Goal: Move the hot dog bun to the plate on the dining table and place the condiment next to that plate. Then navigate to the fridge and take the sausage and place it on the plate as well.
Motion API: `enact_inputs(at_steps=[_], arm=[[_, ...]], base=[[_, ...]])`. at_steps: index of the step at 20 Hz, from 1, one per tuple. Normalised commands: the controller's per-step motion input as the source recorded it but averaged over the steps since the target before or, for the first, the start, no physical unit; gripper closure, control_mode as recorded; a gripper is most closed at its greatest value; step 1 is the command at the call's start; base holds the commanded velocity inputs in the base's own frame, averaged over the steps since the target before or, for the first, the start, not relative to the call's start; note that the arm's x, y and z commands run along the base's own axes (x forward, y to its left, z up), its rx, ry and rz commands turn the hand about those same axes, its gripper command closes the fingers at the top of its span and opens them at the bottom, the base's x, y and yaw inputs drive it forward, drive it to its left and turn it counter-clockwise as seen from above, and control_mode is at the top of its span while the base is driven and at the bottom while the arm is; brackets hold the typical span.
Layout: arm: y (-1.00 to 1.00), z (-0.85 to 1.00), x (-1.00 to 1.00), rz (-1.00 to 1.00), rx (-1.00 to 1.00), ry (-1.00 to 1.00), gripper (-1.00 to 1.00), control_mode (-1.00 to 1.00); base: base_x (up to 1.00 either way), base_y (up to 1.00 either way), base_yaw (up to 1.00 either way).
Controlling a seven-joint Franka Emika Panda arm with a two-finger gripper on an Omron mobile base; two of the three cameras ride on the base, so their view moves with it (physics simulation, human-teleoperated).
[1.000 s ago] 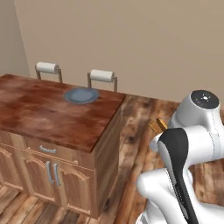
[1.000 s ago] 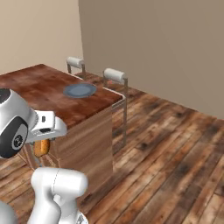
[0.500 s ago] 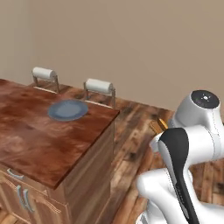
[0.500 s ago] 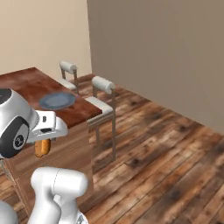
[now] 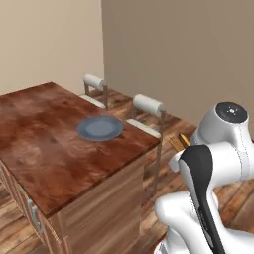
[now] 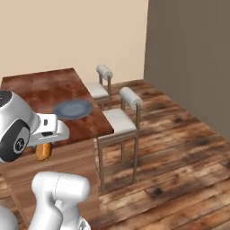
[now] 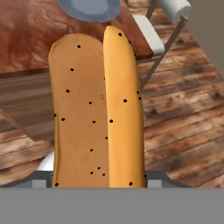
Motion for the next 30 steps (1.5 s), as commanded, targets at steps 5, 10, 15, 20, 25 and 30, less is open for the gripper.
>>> enact_inputs(at_steps=[5, 10, 15, 20, 25, 30], arm=[[0.00, 0.00, 0.00, 0.00, 0.00, 0.00, 1.00, 1.00], [0.00, 0.00, 0.00, 0.00, 0.00, 0.00, 1.00, 1.00], [0.00, 0.00, 0.00, 0.00, 0.00, 0.00, 1.00, 1.00], [0.00, 0.00, 0.00, 0.00, 0.00, 0.00, 1.00, 1.00], [0.00, 0.00, 0.00, 0.00, 0.00, 0.00, 1.00, 1.00], [-0.26, 0.00, 0.60, 0.00, 0.06, 0.05, 1.00, -1.00]], base=[[0.59, -0.33, 0.59], [0.49, -0.35, 0.56], [0.61, -0.26, 0.36], [0.74, -0.23, 0.06], [0.77, -0.15, 0.02], [0.34, -0.11, 0.01]])
